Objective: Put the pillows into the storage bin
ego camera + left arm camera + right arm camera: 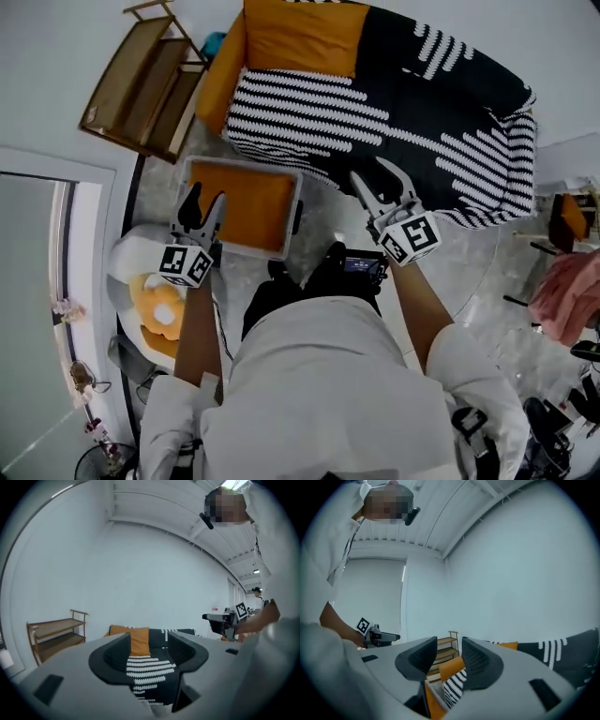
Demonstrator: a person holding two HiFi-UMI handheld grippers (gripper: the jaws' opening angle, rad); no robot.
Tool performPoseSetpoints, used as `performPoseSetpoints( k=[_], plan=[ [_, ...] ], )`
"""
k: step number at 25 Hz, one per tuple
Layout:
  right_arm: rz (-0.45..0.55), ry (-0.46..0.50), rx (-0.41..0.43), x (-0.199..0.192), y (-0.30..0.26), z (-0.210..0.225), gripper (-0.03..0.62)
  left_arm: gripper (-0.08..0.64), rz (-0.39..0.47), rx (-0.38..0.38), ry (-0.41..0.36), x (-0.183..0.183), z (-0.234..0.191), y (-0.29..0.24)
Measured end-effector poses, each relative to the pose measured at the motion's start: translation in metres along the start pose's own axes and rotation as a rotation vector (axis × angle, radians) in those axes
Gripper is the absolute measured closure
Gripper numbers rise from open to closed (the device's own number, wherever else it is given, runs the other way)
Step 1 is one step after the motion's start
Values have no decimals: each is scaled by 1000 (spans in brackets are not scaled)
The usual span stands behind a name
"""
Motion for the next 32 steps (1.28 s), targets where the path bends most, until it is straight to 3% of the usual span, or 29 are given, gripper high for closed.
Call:
performPoseSetpoints(
  k=[8,14,23,32],
  plan=[
    [122,71,-40,73,34,67,411,316,167,-3,-47,81,63,-35],
    [195,108,-56,99,59,88,411,324,322,-30,-56,112,97,-48],
    [134,86,-114,80,87,109,411,341,268,-59,-14,106,102,-82],
    [90,83,-186,70,63,158,414,350,227,-75,18,97,82,-143]
  ],
)
Point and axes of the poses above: the fingertips, and each gripper's own axes: y backward along the fingers, z to its right, x out of its top, the point moved 7 cm from there along y, backward along the fingers, and after that the axes turned 6 degrees about y, right-handed, at the moved point
